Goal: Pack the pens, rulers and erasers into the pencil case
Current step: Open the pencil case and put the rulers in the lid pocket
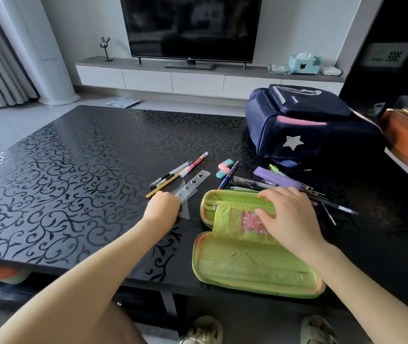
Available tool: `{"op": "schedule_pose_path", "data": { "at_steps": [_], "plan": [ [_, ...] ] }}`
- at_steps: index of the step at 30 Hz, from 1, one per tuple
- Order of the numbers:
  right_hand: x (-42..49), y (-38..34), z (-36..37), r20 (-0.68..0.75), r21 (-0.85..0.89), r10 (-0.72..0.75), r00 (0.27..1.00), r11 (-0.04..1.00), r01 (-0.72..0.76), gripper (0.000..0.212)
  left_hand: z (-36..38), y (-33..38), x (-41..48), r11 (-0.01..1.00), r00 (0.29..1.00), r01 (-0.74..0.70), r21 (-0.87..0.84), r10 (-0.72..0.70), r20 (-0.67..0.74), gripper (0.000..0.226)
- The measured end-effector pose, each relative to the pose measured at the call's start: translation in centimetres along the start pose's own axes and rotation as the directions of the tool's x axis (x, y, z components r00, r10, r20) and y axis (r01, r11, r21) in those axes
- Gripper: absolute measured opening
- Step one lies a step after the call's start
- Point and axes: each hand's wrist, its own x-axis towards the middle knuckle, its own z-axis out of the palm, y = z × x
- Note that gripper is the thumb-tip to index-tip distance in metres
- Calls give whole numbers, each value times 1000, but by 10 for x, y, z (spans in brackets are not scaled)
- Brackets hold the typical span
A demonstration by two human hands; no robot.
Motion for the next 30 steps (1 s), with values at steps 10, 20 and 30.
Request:
{"op": "schedule_pose_path", "data": {
  "at_steps": [10, 20, 30],
  "plan": [
    [-15, -8, -14, -11, 51, 27, 1000, 998, -27, 23, -13, -22, -12, 978, 979, 55, -200, -92, -181, 25],
    [-26, -73, -41, 470, 732, 248, 847, 427, -531, 36, -71, 21, -117, 64, 998, 51, -997, 37, 54, 9],
    [-66, 11, -90, 190, 811, 731, 655, 259, -524, 3, -30, 55, -113, 693, 870, -436, -575, 162, -465, 14]
  ]
}}
